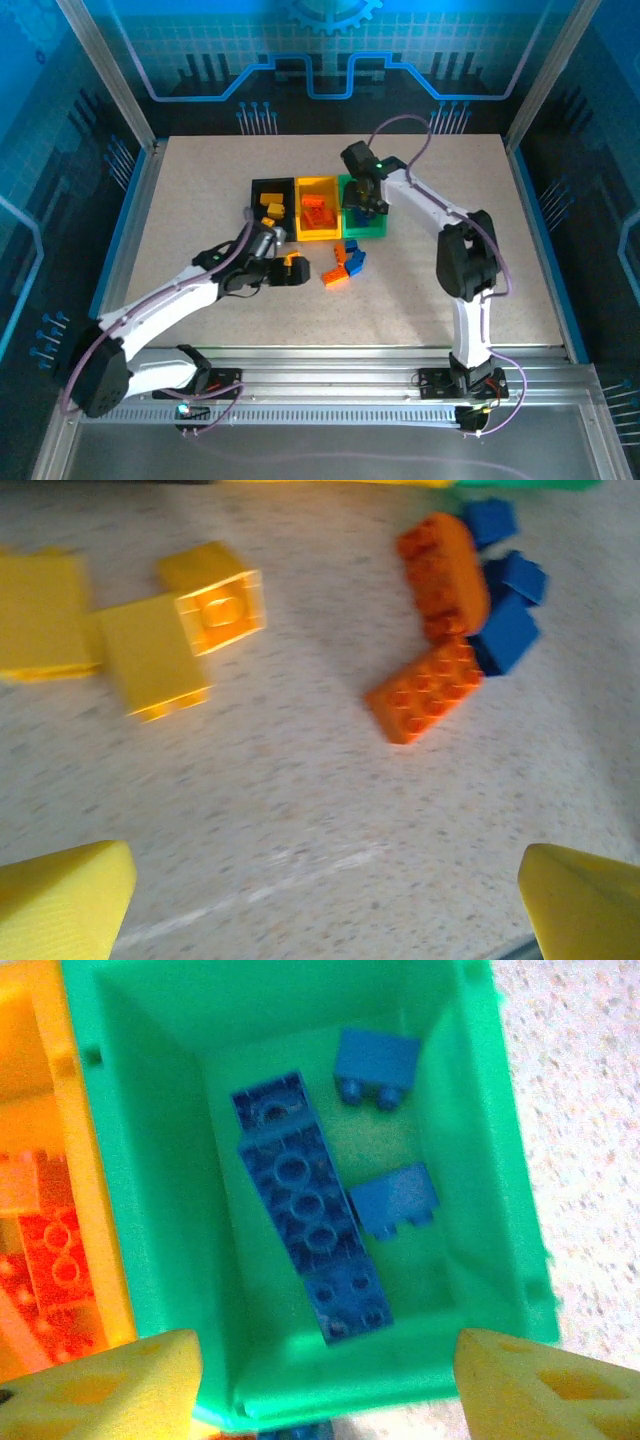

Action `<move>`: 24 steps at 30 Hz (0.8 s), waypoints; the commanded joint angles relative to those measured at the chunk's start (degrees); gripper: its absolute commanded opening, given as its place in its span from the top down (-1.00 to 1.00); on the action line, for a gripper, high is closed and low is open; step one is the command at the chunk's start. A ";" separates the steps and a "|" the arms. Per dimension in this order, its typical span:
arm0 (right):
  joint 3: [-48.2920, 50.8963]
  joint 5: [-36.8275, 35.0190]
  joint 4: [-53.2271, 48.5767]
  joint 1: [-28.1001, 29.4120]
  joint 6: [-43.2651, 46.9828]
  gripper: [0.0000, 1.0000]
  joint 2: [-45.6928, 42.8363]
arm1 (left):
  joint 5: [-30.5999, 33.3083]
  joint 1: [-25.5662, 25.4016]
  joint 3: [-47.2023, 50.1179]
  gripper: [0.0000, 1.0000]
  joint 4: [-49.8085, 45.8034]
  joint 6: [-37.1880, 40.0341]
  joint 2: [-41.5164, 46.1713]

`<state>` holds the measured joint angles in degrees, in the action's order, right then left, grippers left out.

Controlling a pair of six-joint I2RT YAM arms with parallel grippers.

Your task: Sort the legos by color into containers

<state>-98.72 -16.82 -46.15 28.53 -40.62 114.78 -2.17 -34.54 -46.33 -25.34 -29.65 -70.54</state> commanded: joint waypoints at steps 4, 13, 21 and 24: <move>15.08 2.26 6.36 0.21 -2.86 -0.38 -14.78 | 3.77 -8.51 -12.93 -0.98 1.14 12.60 -16.98; 29.01 2.79 9.70 -1.86 -3.65 -0.39 -25.70 | 7.28 -11.81 -22.91 -0.85 -0.08 16.90 -32.77; 31.22 3.14 10.42 -3.35 -3.65 -0.40 -28.30 | 11.26 -12.61 -23.64 -0.62 0.70 18.11 -38.50; 31.04 3.11 10.42 -3.83 -3.69 -0.40 -28.28 | 12.38 -13.44 -23.17 -0.28 0.73 18.31 -38.79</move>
<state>-68.18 -13.87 -36.75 25.67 -43.35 87.96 7.86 -46.85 -68.82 -23.70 -12.62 -108.77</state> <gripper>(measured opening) 0.699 0.702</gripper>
